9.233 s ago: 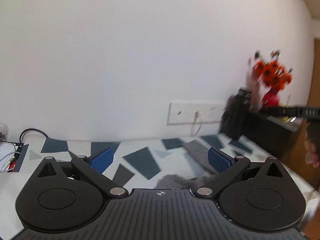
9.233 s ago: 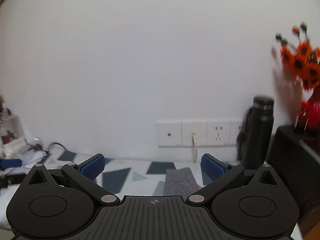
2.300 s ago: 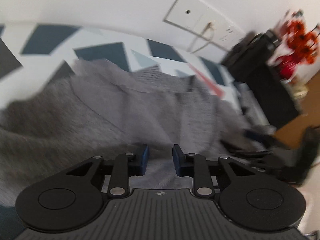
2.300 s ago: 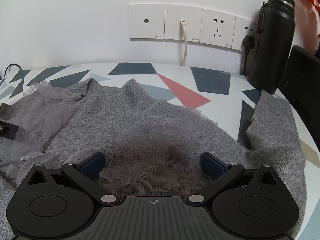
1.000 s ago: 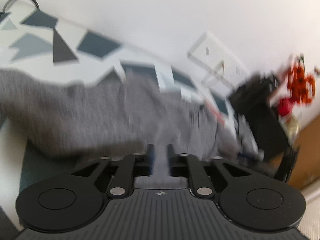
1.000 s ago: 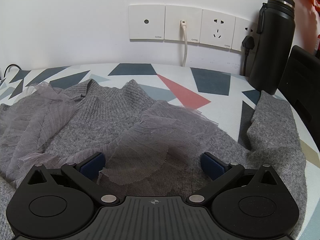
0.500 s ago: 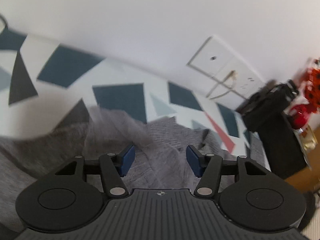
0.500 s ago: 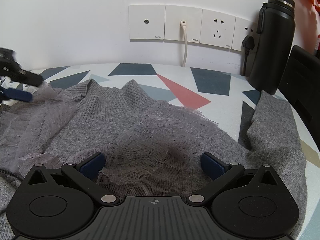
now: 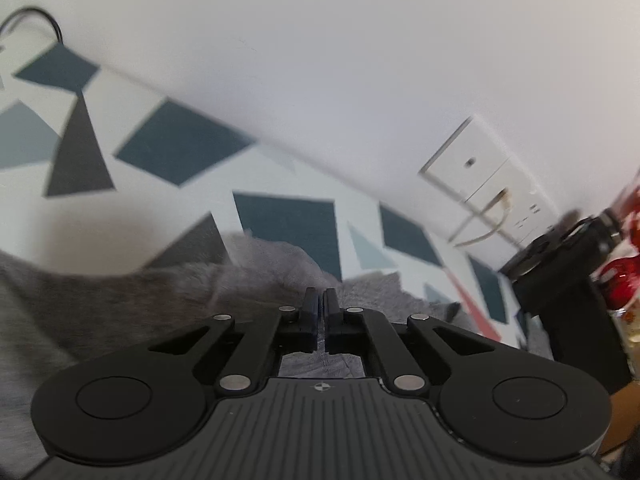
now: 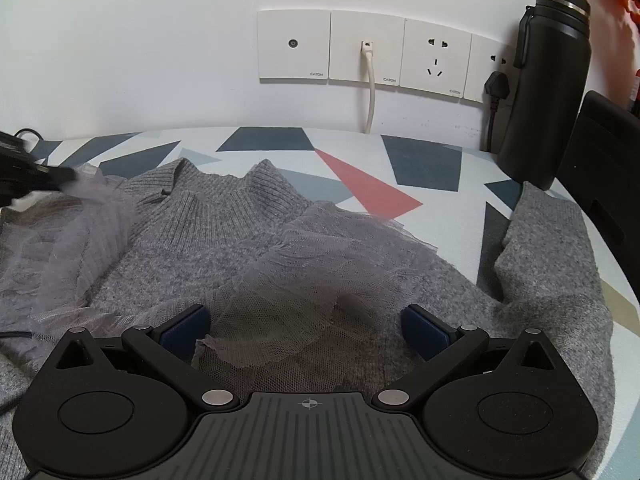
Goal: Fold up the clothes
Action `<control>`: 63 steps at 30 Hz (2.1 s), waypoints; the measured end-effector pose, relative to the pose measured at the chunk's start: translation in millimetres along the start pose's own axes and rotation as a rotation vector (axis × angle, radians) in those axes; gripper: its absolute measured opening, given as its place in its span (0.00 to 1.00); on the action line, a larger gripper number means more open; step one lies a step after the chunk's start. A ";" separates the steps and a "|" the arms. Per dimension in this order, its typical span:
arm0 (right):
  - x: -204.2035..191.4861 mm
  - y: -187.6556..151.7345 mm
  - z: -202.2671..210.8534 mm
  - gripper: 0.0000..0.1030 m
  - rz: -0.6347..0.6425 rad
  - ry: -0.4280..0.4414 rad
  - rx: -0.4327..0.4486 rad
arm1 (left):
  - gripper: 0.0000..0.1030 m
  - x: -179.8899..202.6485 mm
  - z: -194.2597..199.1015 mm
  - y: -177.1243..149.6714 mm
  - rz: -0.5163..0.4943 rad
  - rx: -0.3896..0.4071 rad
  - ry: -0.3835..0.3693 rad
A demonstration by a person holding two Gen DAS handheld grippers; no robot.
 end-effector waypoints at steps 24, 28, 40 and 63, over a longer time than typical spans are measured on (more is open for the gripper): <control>-0.3 0.2 -0.8 0.99 -0.001 0.000 0.001 | 0.61 94.8 32.1 -73.9 -0.439 -0.189 -0.186; -1.0 0.4 -0.5 0.99 -0.001 -0.001 0.000 | 0.01 82.8 34.5 -84.6 -0.417 -0.192 -0.166; 0.3 0.6 -0.1 0.99 0.001 0.000 0.001 | 0.02 38.8 120.0 -89.6 -0.150 -0.198 -0.186; 0.1 0.3 0.3 0.99 0.001 0.000 0.001 | 0.03 40.3 91.8 -74.1 -0.150 -0.149 -0.159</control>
Point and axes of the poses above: each gripper's, at about its wrist camera, not at the fingertips, and z roughly against the way its jaws point, x to its right, y to its top, the point moved 8 cm from there along -z, roughly the way its jaws point, and after that the axes turned 14 degrees about x, right-handed, at the moved point
